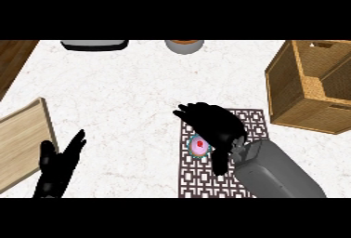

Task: Pick the cupcake from the placemat and place it in the basket

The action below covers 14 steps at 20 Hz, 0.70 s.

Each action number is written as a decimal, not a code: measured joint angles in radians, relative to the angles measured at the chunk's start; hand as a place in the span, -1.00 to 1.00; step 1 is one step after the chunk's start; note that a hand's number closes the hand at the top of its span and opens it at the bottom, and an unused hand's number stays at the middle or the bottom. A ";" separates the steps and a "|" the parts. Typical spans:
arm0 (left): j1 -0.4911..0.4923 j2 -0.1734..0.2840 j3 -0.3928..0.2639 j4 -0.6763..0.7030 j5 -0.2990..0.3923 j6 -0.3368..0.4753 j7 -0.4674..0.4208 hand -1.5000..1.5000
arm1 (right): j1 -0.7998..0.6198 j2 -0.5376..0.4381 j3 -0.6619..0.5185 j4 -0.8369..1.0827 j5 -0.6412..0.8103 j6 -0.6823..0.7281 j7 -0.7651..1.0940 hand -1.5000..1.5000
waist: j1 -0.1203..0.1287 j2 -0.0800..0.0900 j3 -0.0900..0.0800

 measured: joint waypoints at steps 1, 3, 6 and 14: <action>-0.006 -0.004 0.005 0.010 -0.003 -0.004 -0.001 0.00 | 0.009 0.008 -0.004 -0.010 0.009 0.007 0.000 -1.00 | -0.001 0.000 0.000; -0.003 -0.009 0.009 0.002 -0.010 -0.004 0.003 0.00 | 0.010 0.024 -0.008 0.026 0.038 -0.010 -0.036 -1.00 | 0.000 0.000 0.000; -0.014 -0.011 0.024 0.020 -0.011 -0.021 0.005 0.00 | 0.031 0.028 -0.007 0.062 0.088 -0.039 -0.089 -1.00 | -0.001 0.000 0.000; 0.005 -0.020 0.038 0.009 -0.028 -0.041 -0.012 0.00 | 0.022 0.071 0.001 0.165 0.180 -0.007 -0.093 -1.00 | -0.001 0.001 -0.001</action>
